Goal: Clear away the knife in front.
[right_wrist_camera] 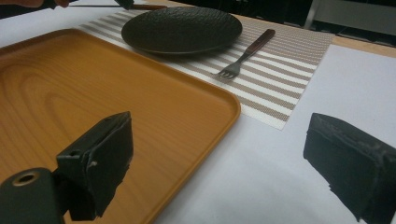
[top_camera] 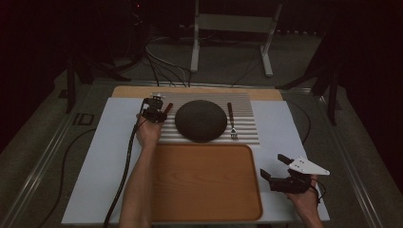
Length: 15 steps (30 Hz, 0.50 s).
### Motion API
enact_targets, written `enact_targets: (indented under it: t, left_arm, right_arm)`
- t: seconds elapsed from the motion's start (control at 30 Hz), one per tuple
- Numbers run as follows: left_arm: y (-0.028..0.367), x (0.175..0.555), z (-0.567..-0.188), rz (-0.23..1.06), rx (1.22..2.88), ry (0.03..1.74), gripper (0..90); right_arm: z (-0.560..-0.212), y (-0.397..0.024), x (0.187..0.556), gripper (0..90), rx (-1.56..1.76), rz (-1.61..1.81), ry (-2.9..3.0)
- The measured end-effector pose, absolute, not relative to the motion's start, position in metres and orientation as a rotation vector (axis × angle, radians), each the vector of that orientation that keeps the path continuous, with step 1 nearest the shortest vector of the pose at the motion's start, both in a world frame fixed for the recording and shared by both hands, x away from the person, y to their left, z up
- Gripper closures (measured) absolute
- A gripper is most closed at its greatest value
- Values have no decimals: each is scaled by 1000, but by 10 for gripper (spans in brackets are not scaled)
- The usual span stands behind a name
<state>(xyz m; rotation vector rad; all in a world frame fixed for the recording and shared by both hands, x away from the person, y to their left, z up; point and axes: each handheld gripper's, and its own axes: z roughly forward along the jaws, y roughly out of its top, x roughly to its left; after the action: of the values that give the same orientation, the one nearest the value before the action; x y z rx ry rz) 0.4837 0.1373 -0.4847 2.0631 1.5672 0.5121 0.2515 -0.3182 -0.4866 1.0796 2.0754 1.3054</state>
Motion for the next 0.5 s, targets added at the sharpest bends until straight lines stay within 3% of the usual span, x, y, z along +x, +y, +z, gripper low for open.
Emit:
enact_targets:
  t: [0.5]
  left_arm:
    - [153, 471, -471, 521, 1985, 1580, 784]
  right_arm:
    - [-487, -317, 252, 84, 1076, 1300, 2082]
